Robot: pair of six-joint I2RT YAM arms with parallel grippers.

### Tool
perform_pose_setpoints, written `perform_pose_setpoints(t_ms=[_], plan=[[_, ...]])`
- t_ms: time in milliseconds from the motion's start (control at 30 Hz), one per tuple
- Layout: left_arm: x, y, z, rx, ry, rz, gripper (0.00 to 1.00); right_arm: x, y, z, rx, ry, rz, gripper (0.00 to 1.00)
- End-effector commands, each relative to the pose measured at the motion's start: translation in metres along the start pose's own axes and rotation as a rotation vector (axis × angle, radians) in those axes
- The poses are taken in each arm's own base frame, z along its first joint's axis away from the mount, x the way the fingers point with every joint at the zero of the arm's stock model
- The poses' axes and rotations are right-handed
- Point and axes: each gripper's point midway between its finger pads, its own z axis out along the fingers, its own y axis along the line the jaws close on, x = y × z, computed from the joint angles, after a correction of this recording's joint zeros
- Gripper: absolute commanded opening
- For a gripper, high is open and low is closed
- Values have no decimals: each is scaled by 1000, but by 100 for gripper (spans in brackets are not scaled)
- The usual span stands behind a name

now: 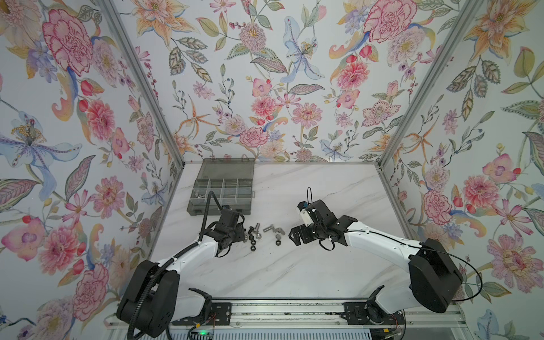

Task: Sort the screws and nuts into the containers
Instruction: 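Move the left gripper from the box back over the fastener pile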

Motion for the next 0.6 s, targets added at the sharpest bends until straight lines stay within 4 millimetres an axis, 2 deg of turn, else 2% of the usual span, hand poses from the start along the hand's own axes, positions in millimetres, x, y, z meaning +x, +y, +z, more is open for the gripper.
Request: perform_pose_setpoints(t_ms=[0,167,467,567], plan=[[10,-7,8,4,18,-10,65,7,-6,3,17,24,2,99],[17,-17,17,2,43,11,65,7,-5,3,15,27,0,99],[26,-15,28,-23,71,21,59,7,-6,2,17,23,2,99],[26,-19,30,-3,76,19,58,7,-6,2,16,25,-1,99]])
